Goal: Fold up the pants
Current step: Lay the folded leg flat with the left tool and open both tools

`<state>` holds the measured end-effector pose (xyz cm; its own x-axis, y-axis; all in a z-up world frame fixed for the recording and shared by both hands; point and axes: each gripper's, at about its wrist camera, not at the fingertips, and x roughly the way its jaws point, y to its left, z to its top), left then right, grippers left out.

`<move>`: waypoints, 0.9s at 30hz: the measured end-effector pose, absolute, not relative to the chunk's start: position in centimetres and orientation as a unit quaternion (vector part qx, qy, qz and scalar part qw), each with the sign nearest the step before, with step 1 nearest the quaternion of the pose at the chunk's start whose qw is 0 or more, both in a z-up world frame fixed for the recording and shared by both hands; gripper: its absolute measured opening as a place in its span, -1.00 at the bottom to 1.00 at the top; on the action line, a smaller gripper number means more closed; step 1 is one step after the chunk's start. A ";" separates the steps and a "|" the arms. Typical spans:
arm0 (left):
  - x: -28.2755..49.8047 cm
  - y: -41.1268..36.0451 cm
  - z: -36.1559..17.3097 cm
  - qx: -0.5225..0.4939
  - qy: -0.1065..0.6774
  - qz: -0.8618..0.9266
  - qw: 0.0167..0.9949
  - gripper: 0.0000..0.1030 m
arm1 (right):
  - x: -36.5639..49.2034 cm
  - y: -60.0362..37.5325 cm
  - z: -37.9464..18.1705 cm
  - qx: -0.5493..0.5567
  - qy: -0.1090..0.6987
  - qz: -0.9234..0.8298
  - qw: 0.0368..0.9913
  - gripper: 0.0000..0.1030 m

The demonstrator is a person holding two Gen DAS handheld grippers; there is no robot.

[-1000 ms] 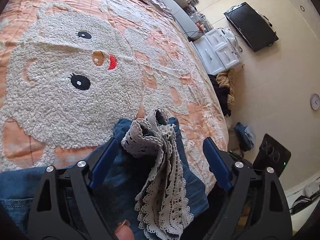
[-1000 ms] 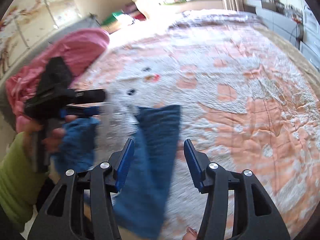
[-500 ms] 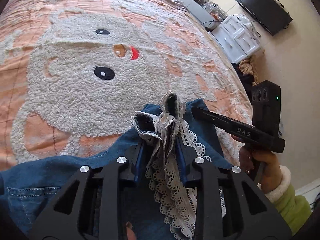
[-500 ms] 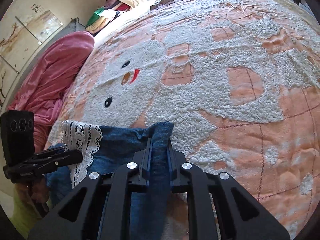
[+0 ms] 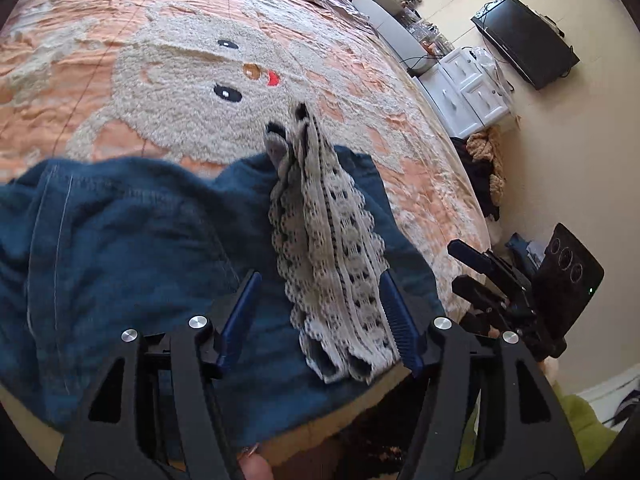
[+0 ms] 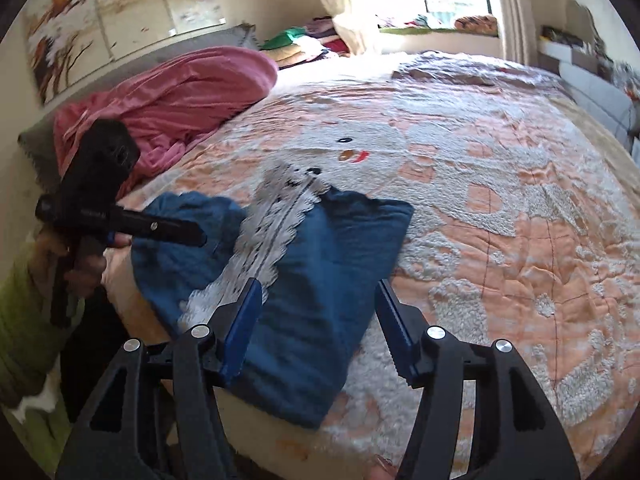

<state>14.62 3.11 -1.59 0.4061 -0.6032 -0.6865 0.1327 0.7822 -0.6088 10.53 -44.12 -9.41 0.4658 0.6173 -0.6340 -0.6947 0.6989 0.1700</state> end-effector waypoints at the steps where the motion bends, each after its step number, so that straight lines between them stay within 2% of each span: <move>1: 13.8 2.9 -1.8 -0.243 0.498 -0.231 0.800 0.02 | 9.1 -43.9 -9.6 -0.080 0.334 0.392 0.853 0.11; 7: 11.7 -0.2 -3.4 -0.241 0.528 -0.227 0.782 0.02 | 6.2 -43.0 -11.2 -0.151 0.333 0.388 0.846 0.11; 14: 11.9 -1.9 -4.3 -0.250 0.535 -0.201 0.781 0.02 | 6.8 -43.9 -13.4 -0.138 0.367 0.367 0.843 0.11; 15: 12.0 -2.1 -4.2 -0.248 0.535 -0.200 0.783 -0.02 | 7.0 -43.8 -13.7 -0.138 0.372 0.364 0.843 0.11; 16: 12.1 -2.4 -4.2 -0.246 0.535 -0.198 0.783 -0.28 | 7.1 -43.7 -14.0 -0.135 0.375 0.361 0.843 0.11; 17: 12.1 -2.5 -4.3 -0.247 0.536 -0.196 0.783 -0.63 | 7.2 -43.7 -14.2 -0.132 0.376 0.360 0.843 0.11; 18: 12.2 -2.7 -4.3 -0.247 0.539 -0.197 0.781 -0.71 | 7.3 -43.6 -14.3 -0.127 0.375 0.360 0.844 0.11; 21: 12.0 -2.7 -3.4 -0.239 0.530 -0.197 0.789 -0.85 | 6.9 -43.1 -13.8 -0.132 0.364 0.366 0.847 0.11; 27: 8.8 -0.2 -1.8 -0.241 0.504 -0.172 0.811 -0.87 | 6.2 -43.3 -12.5 -0.126 0.346 0.387 0.846 0.11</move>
